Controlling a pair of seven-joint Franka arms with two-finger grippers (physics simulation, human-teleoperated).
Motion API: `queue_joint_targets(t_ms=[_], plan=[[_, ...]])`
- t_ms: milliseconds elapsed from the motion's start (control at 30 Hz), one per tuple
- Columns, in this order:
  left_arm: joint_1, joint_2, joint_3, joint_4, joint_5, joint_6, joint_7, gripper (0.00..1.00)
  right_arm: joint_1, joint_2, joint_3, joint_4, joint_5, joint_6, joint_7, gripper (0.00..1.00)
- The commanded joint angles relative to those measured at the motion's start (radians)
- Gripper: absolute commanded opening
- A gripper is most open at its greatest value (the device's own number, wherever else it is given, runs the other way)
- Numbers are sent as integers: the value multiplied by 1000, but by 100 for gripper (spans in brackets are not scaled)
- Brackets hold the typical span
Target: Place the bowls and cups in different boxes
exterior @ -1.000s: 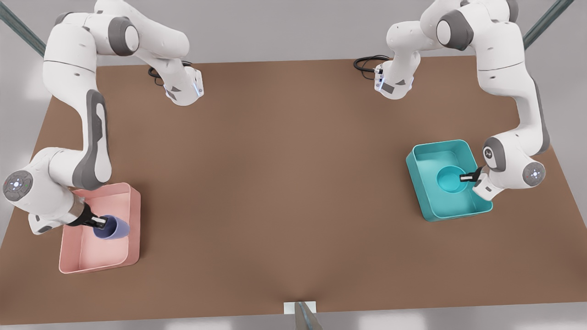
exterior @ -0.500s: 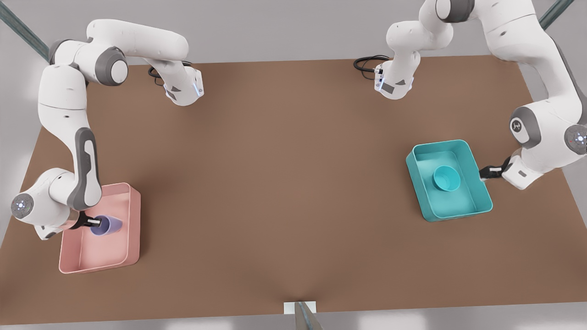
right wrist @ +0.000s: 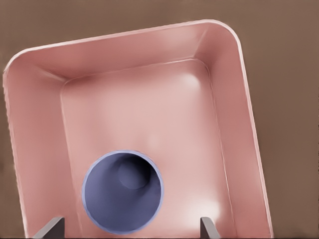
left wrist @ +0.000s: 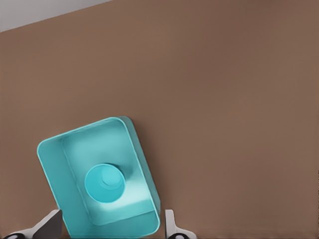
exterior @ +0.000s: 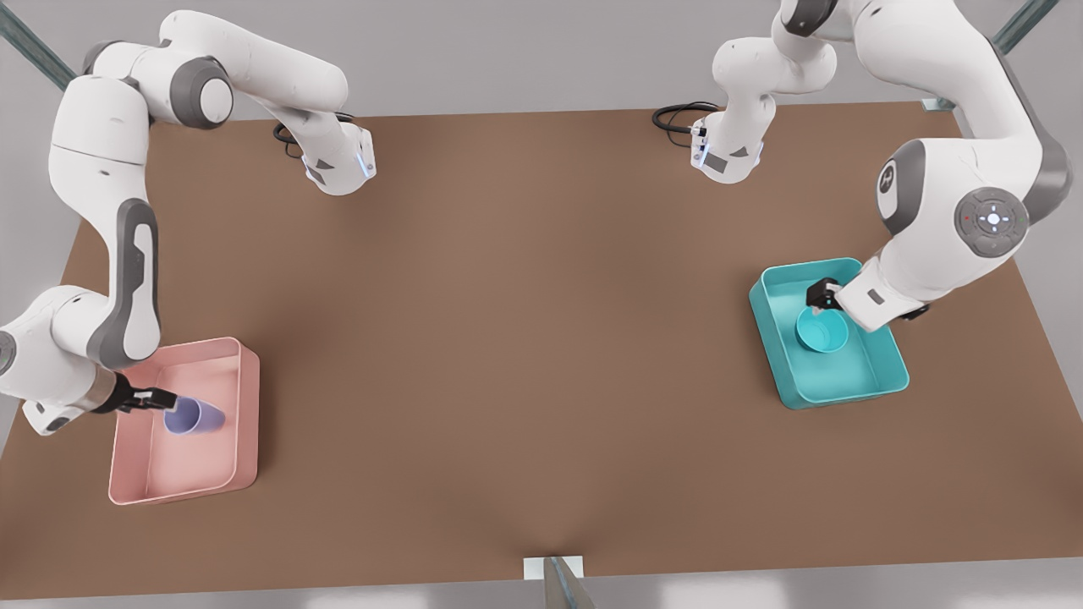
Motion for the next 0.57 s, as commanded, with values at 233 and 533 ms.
queue_joint_targets(t_ms=[233, 533], plan=[[1, -4, -1, 1, 3, -54, -154, 100, 216, -195, -2, 175, 55, -488, 264, 100], [4, -2, 1, -1, 1, -55, -154, 100, 236, -467, 0, -60, 3, -525, 305, 100]])
